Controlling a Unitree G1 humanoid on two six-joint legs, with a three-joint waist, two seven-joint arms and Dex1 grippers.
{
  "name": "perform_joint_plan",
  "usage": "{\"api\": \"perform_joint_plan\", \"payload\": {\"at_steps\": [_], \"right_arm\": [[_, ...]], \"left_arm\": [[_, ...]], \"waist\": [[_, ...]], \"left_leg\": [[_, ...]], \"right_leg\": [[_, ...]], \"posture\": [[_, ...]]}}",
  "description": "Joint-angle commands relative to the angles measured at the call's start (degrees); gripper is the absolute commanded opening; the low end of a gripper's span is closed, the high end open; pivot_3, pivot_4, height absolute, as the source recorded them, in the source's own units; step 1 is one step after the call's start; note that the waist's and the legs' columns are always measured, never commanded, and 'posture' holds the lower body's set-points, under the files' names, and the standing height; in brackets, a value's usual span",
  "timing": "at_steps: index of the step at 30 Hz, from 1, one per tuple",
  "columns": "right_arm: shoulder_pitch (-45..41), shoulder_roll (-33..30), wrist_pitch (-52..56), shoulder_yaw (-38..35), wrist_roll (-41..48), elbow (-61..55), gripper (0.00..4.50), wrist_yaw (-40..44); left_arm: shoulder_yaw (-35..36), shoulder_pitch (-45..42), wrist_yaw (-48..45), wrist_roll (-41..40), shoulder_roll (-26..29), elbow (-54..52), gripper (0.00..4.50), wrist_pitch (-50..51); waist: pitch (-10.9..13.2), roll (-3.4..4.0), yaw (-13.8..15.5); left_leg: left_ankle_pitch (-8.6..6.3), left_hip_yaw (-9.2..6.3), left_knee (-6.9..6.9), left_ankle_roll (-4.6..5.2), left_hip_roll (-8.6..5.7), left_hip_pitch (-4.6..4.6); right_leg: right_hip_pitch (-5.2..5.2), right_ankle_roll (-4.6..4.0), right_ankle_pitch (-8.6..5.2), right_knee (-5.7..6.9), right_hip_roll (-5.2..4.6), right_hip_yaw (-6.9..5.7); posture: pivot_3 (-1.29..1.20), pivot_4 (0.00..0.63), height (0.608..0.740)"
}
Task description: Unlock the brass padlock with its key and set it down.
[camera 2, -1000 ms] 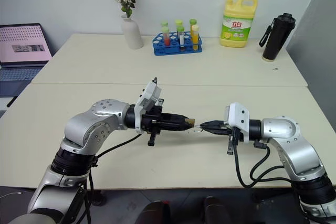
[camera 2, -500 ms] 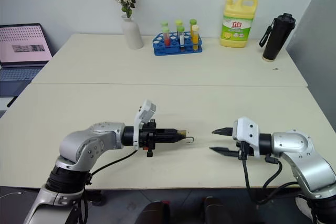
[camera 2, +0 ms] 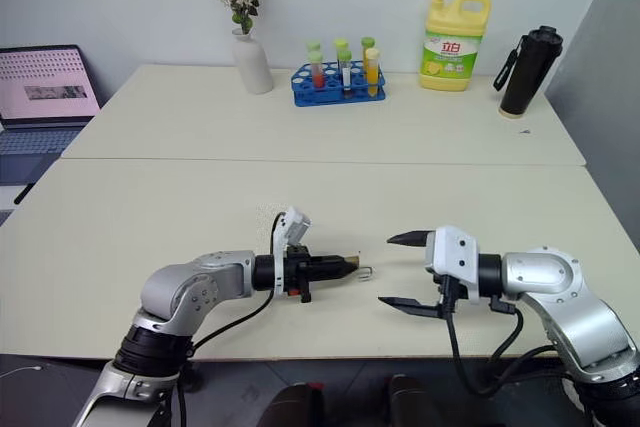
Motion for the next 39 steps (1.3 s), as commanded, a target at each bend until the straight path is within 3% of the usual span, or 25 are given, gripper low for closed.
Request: {"api": "perform_joint_plan", "payload": {"at_steps": [1, 11, 12, 16, 21, 31, 39], "right_arm": [[-0.6, -0.5, -0.7, -0.1, -0.5, -0.1, 4.5, 0.3], [0.2, -0.6, -0.5, -0.4, -1.7, 0.6, 4.5, 0.2], [0.3, -0.7, -0.4, -0.4, -1.7, 0.6, 4.5, 0.2], [0.5, -0.9, -0.4, -0.5, -1.8, 0.6, 4.5, 0.2], [0.6, -1.2, -0.2, -1.0, -2.1, 0.4, 4.5, -0.2], [-0.6, -2.0, -1.3, -1.2, -3.0, 3.4, 4.5, 0.2], [-2.9, -3.1, -4.0, -0.5, -3.8, 8.7, 4.5, 3.9]], "left_arm": [[-0.1, -1.5, -0.1, 0.0, -0.8, 1.4, 0.16, 0.2], [-1.7, -3.3, 0.9, 1.9, -2.9, 5.0, 0.16, 0.2], [-1.8, -3.5, 1.2, 2.4, -3.0, 5.4, 0.89, -0.1], [-2.2, -3.8, 0.8, 4.0, -3.1, 5.4, 2.08, -2.2], [0.2, -4.3, 0.0, 8.9, 0.2, 0.6, 3.68, -13.9], [4.4, 8.4, -9.0, 14.4, 18.8, -17.1, 3.68, -30.0], [10.5, 22.7, -11.2, 14.7, 26.3, -23.8, 3.68, -34.8]], "waist": [[0.0, 0.0, 0.0], [0.0, 0.0, 0.0], [0.0, 0.0, 0.0], [0.0, 0.0, 0.0], [0.0, 0.0, -0.1], [0.0, 0.0, 0.0], [0.0, 0.02, 0.0]], "left_leg": [[0.0, 0.01, 0.0, 0.0, -0.02, 0.0], [0.0, 0.0, 0.0, 0.0, -0.02, 0.01], [0.0, 0.01, 0.0, 0.0, -0.02, 0.01], [0.0, 0.01, 0.0, 0.0, -0.02, 0.0], [0.0, 0.02, 0.0, 0.0, -0.03, 0.0], [-0.01, 0.09, -0.08, -0.01, 0.06, 0.02], [-0.02, 0.14, -0.1, 0.02, 0.09, 0.02]], "right_leg": [[0.0, 0.0, 0.0, 0.0, 0.0, 0.01], [0.0, 0.0, 0.0, 0.0, 0.01, 0.0], [0.0, 0.0, 0.0, 0.0, 0.01, 0.01], [0.0, 0.0, 0.0, -0.01, 0.0, 0.01], [0.0, 0.0, 0.0, 0.0, 0.01, 0.03], [-0.03, -0.02, -0.01, -0.06, -0.05, 0.08], [-0.06, -0.07, -0.04, -0.08, -0.3, 0.07]], "posture": [[0.0, 0.15, 0.74], [0.0, 0.15, 0.74], [0.0, 0.15, 0.74], [0.0, 0.15, 0.74], [0.0, 0.15, 0.74], [0.0, 0.15, 0.74], [0.0, 0.15, 0.74]]}}
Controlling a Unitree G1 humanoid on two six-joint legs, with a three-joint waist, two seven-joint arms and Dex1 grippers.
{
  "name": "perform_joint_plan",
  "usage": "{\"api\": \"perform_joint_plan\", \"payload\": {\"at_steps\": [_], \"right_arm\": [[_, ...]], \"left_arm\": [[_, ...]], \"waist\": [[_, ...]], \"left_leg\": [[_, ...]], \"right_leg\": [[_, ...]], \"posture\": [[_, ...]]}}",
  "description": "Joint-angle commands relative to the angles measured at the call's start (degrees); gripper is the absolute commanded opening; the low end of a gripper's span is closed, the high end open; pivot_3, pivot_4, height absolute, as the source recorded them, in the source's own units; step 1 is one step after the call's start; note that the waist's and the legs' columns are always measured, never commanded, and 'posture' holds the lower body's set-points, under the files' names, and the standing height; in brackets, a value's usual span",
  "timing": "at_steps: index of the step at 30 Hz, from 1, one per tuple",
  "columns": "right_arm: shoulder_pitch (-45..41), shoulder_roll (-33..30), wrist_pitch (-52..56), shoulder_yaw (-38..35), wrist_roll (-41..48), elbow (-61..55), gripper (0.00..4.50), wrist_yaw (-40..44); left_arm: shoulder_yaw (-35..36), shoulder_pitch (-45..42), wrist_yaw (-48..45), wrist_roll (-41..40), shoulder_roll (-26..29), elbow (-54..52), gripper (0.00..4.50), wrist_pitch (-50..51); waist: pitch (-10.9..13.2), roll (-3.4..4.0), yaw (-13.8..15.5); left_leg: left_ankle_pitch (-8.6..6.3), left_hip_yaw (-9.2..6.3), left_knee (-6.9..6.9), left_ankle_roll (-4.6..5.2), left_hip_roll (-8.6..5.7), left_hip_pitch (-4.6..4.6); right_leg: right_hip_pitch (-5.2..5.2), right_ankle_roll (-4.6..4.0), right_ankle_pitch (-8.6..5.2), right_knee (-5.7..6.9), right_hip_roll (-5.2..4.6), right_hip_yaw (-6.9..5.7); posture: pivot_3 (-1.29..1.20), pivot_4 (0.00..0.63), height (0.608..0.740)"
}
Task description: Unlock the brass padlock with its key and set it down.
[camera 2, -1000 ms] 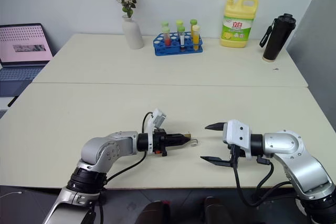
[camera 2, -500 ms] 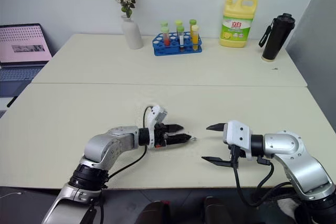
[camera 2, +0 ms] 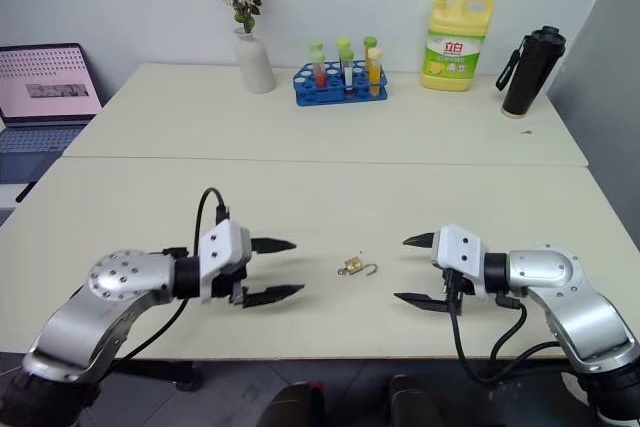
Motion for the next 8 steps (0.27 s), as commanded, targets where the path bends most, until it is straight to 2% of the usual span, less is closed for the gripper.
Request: {"api": "perform_joint_plan", "payload": {"at_steps": [1, 8], "right_arm": [[-1.3, -1.0, -2.3, -0.7, 0.0, 1.4, 4.5, 2.1], [-3.0, -0.5, -3.6, 0.2, -0.6, 4.1, 4.5, 4.7]], "left_arm": [[3.1, 2.1, -0.5, -1.1, 1.1, -4.7, 3.68, -1.2], [2.7, 2.5, -0.6, -2.2, 0.8, -6.2, 3.68, 0.1]], "waist": [[0.0, 0.0, 0.1], [0.0, 0.0, 0.3]], "left_leg": [[0.0, -0.02, 0.0, 0.0, 0.01, 0.0], [0.0, -0.03, 0.0, 0.01, -0.01, -0.01]], "right_leg": [[-0.01, 0.0, 0.0, 0.0, 0.0, -0.03], [0.01, 0.0, 0.0, 0.0, 0.0, -0.06]], "posture": [[0.0, 0.15, 0.74], [0.0, 0.15, 0.74]]}}
